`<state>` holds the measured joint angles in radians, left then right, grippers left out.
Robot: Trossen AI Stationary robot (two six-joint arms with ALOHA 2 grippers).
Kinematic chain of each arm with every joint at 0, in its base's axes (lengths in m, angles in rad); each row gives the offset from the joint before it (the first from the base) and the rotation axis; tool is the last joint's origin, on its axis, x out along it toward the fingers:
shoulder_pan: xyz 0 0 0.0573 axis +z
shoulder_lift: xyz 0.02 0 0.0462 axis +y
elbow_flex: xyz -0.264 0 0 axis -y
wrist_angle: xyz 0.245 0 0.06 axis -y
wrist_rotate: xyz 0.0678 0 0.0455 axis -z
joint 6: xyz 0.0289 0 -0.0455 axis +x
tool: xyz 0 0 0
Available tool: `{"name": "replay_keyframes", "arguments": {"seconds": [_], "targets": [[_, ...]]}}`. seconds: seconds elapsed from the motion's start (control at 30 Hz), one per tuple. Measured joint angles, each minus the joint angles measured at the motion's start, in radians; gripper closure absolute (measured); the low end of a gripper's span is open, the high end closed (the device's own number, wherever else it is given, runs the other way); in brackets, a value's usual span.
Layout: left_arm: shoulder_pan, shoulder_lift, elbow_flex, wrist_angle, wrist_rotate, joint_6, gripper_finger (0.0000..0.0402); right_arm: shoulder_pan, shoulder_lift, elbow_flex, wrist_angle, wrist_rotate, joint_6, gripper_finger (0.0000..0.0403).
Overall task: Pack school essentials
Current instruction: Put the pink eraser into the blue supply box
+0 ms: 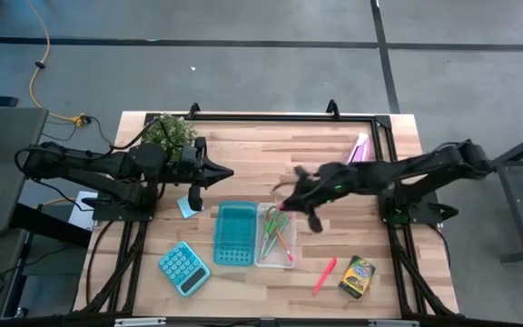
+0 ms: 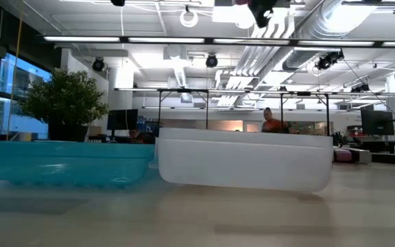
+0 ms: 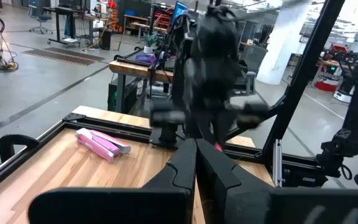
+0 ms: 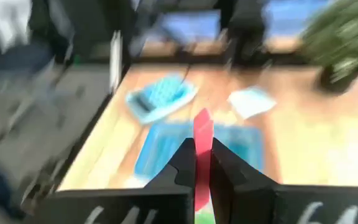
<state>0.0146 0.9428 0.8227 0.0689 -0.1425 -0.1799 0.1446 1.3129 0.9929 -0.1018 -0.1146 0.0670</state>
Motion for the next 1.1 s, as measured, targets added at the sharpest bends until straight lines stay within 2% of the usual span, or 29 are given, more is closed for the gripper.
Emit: {"name": "replay_keyframes", "arguments": {"seconds": [0.17,0.33,0.5,0.7,0.9,1.1], "targets": [[0.000,0.000,0.000,0.000,0.000,-0.001,0.0401,0.001,0.195,0.175,-0.220,-0.172,-0.099,0.0402],[0.000,0.000,0.000,0.002,-0.001,-0.004,0.0401,0.002,0.360,0.276,-0.343,-0.240,-0.158,0.0402],[0.000,0.000,0.000,0.002,0.000,-0.010,0.0401,0.006,0.489,0.312,-0.396,-0.244,-0.135,0.0402],[0.000,0.000,0.000,0.003,0.000,-0.010,0.0401,0.033,0.585,0.314,-0.395,-0.241,-0.126,0.0402],[0.000,0.000,0.000,0.003,0.000,-0.008,0.0401,0.061,0.643,0.314,-0.376,-0.237,-0.118,0.0402],[0.000,0.000,0.000,0.003,-0.001,-0.008,0.0401,0.070,0.663,0.314,-0.304,-0.237,-0.043,0.0395]]}}
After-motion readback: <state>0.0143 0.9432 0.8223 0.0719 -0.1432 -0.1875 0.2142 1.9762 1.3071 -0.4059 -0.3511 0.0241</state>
